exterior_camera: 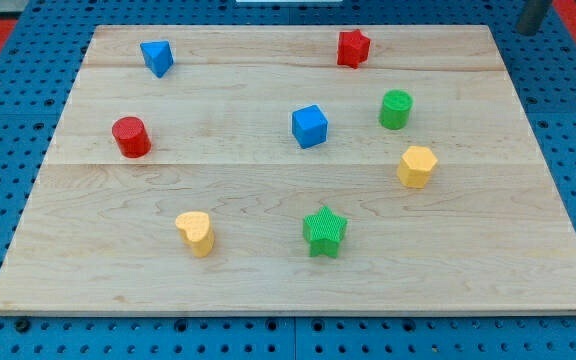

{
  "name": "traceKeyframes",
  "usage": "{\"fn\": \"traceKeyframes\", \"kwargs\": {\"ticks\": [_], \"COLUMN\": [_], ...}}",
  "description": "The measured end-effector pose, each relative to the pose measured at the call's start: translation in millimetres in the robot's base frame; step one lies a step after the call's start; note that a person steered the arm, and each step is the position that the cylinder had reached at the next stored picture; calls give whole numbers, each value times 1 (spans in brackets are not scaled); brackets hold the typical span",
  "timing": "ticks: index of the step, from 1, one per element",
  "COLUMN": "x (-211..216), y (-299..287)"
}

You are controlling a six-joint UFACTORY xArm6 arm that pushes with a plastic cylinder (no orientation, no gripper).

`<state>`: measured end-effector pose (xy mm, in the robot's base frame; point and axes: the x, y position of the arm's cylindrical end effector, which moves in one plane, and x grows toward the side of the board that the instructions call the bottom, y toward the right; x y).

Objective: Place the red star diagonally to the top right of the green circle

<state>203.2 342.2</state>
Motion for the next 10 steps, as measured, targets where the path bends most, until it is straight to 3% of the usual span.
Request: {"fn": "traceKeyframes", "kwargs": {"ticks": [2,3,5,7,9,10], "x": [19,60,96,86,22,25], "y": [-3,-23,-157,-320,-308,-248]}}
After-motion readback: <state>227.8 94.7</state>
